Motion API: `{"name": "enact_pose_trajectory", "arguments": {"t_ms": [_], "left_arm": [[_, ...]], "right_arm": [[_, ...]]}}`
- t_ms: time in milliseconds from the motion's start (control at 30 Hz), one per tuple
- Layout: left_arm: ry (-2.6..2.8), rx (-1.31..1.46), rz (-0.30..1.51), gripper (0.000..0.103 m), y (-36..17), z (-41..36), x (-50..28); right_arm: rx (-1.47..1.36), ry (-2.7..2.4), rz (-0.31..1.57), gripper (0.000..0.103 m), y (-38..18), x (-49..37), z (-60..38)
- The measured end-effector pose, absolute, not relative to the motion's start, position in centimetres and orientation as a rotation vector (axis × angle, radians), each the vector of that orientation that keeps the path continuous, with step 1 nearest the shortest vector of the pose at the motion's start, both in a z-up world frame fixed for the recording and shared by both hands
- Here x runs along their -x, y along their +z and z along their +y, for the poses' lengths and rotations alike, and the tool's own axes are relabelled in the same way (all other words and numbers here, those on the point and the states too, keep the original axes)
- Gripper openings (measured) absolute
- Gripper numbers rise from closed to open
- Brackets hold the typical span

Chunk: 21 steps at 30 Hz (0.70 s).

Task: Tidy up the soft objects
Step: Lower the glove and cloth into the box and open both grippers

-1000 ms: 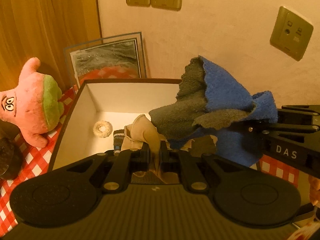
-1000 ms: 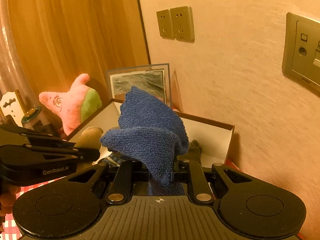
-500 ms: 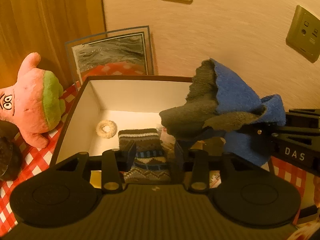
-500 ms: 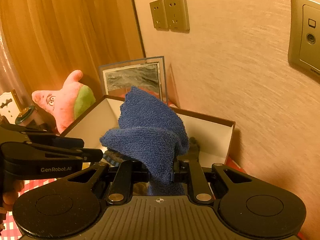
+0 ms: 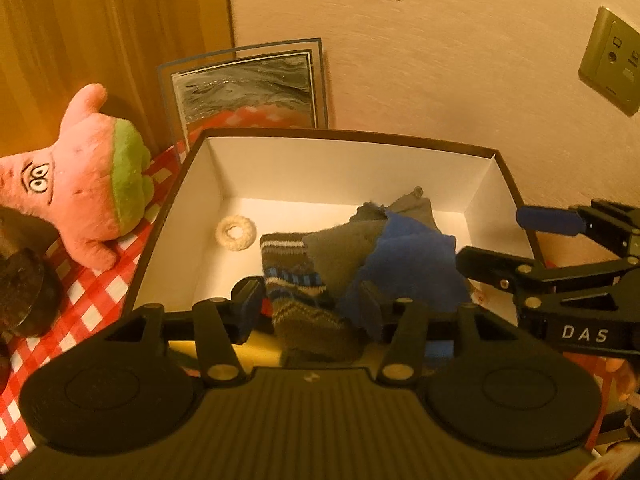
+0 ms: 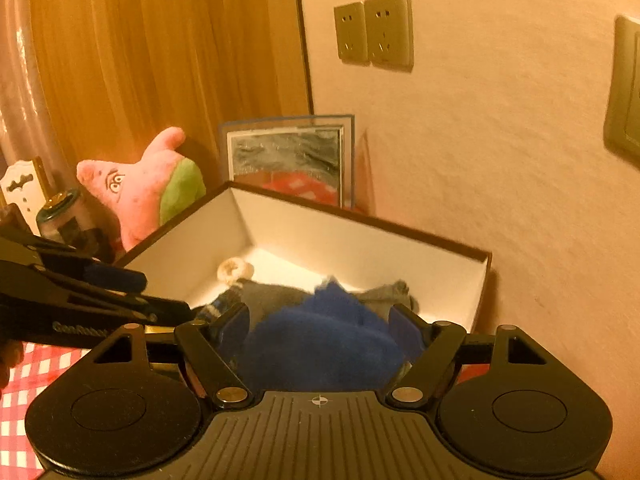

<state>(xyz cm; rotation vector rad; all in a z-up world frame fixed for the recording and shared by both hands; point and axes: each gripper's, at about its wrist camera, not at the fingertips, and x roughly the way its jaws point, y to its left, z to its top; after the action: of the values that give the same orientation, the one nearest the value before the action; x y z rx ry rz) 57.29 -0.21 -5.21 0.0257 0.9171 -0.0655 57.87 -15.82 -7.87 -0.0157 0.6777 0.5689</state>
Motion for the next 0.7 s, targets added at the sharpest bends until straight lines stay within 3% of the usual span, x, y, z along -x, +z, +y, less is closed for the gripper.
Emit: {"name": "enact_pose_trajectory", "arguments": {"t_ms": [433, 700], "left_arm": [[-0.012, -0.022, 0.849, 0.065, -2.5, -0.7, -51.2], [0.037, -0.031, 0.783, 0.067, -0.7, -1.1, -44.2]], "right_arm": [[-0.033, 0.557, 0.714, 0.076, -7.4, -53.1, -18.2], [-0.044, 0.582, 0.664, 0.076, -5.5, -47.6, -19.6]]}}
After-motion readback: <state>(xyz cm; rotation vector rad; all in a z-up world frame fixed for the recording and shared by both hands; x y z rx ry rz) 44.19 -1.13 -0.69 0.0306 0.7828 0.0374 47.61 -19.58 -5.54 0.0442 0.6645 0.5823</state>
